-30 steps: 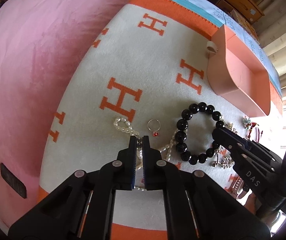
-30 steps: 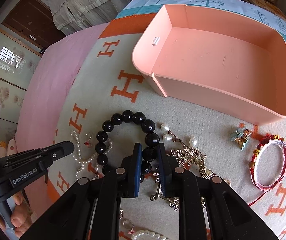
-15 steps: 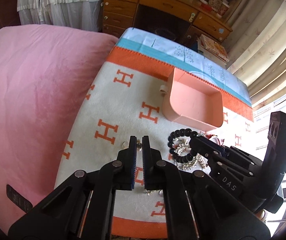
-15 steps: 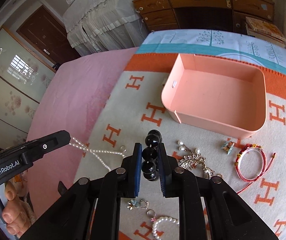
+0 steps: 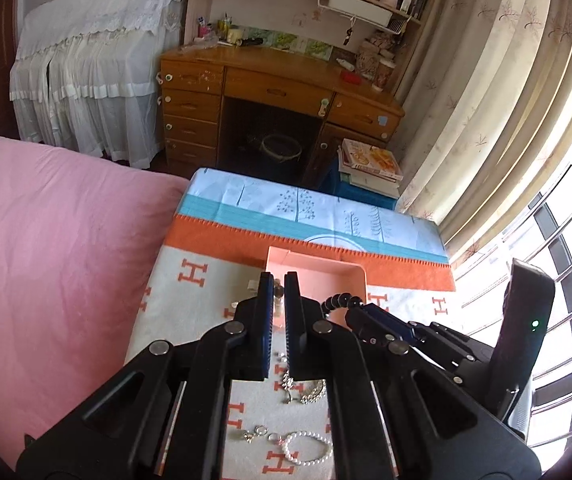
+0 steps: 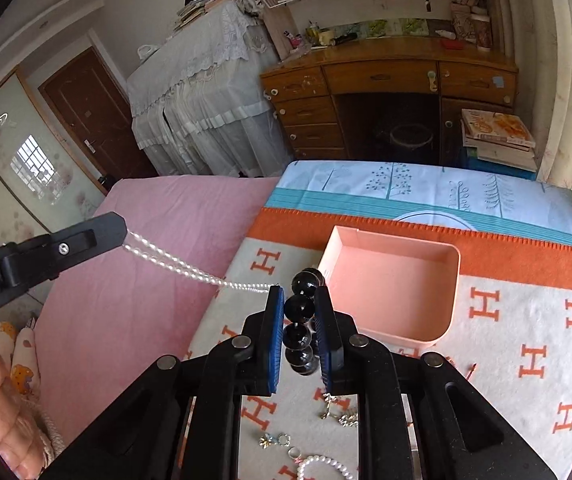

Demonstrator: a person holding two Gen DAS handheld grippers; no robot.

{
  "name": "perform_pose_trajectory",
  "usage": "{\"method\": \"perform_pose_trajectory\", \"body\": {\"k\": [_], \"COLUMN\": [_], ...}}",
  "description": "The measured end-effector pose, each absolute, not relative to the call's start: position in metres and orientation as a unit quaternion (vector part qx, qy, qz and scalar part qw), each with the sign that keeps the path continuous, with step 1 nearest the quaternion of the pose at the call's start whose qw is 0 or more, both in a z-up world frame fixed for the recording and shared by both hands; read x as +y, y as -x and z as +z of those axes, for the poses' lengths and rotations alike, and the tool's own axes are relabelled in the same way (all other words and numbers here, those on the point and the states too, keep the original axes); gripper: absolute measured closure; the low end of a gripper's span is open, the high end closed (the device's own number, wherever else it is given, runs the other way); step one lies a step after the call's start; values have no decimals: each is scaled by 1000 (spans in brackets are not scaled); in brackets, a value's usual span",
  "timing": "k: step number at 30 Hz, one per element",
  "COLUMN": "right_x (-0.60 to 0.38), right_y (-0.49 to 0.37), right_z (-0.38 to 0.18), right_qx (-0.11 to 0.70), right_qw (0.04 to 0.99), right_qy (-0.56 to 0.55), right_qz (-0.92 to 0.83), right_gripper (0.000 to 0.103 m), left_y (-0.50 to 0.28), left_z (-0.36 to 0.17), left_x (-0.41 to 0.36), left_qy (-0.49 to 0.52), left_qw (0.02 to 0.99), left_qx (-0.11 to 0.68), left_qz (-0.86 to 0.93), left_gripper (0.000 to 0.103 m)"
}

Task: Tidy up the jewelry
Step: 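Carry both held pieces to the pink tray and open both grippers inside it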

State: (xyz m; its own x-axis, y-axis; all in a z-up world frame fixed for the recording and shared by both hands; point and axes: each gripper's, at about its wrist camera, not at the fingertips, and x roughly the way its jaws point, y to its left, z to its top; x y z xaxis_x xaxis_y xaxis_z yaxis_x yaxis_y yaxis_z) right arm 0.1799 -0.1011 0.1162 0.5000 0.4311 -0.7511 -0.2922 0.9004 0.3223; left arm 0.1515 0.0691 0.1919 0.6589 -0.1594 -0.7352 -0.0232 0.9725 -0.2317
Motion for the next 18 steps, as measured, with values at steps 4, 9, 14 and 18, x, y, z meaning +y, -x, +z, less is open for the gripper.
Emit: {"method": "perform_pose_trajectory", "body": {"k": [4, 9, 14, 18], "right_x": [-120, -142, -156, -162], "right_y": [-200, -228, -250, -266], "right_z": [117, 85, 34, -8], "right_qx": [455, 474, 500, 526], "right_qw": [868, 863, 852, 840], "right_qy": [-85, -95, -101, -94], "right_qz": [180, 145, 117, 95], "right_gripper": [88, 88, 88, 88], "left_y": [-170, -205, -242, -257], "left_z": [201, 190, 166, 151], "left_x": [54, 39, 32, 29], "left_qy": [106, 101, 93, 88], "left_qw": [908, 903, 898, 895], "left_qx": [402, 415, 429, 435], "left_qz": [-43, -46, -44, -45], "left_gripper": [100, 100, 100, 100]}}
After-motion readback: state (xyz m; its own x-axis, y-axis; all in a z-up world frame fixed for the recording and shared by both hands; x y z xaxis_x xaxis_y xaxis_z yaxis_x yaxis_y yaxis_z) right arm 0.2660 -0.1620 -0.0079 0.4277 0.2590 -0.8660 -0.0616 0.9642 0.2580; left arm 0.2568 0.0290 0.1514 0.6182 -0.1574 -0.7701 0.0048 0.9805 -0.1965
